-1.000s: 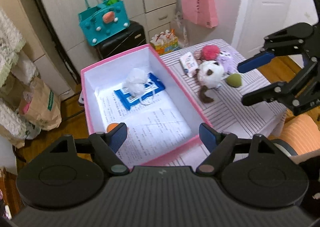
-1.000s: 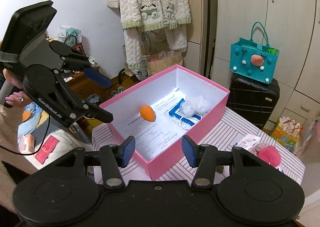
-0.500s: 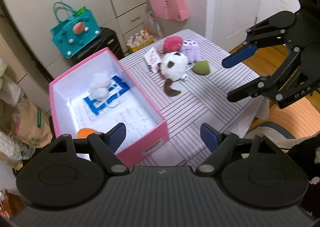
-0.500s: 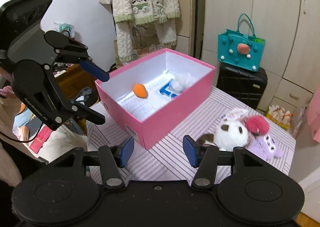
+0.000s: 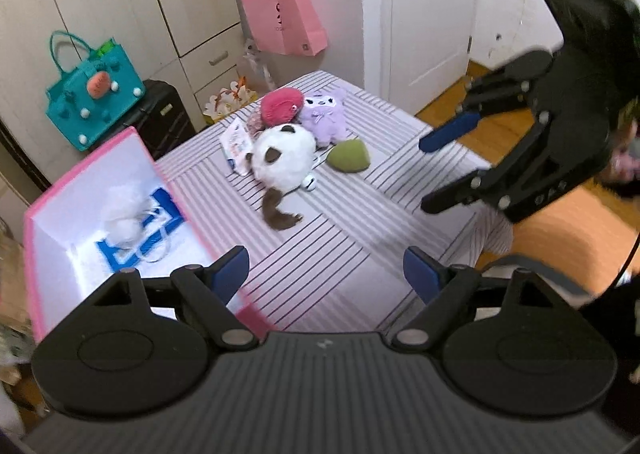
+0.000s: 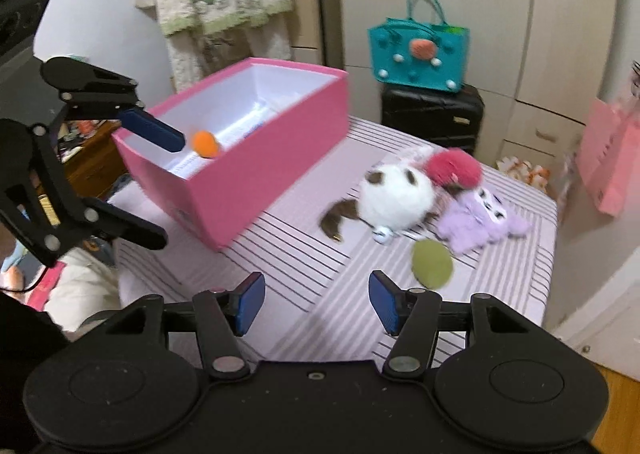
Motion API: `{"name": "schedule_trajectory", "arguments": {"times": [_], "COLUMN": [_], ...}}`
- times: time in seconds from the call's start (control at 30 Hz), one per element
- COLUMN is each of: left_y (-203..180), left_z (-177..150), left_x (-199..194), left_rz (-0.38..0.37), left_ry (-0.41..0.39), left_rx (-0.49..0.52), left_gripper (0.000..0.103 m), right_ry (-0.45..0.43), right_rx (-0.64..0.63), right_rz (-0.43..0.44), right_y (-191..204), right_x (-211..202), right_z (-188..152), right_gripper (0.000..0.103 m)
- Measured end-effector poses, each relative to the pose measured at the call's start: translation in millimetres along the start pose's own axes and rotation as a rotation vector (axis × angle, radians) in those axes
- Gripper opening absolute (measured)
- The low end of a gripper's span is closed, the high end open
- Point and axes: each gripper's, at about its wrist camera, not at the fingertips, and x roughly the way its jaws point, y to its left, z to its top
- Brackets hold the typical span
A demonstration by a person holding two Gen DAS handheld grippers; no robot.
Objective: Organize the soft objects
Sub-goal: 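Move both open tools away from the box toward the plush toys and green sponge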
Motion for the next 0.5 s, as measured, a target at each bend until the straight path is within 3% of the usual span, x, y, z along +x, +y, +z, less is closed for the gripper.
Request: {"name": "schedule_trajectory", "arguments": {"times": [0.23,0.5], "left_y": [6.2,-6.7], "left_z": [7.3,16.0], "left_x": [37.8,82.9], "left_rz": [-0.031,-0.025], "left_ry": [-0.087,-0.186], "left_rx": [-0.156,-0.219], "left_gripper": [0.084,0.084], "right_ry": [-0.013,-0.057], "right_rx": [-0.013,0.007], "right_rz": [-0.056,-0.087], "right_y": [-29.5,-75.2], "right_x": [19.5,31.2], "right_z": [-20.4,-26.5], "right_gripper": [0.063,0.064]}}
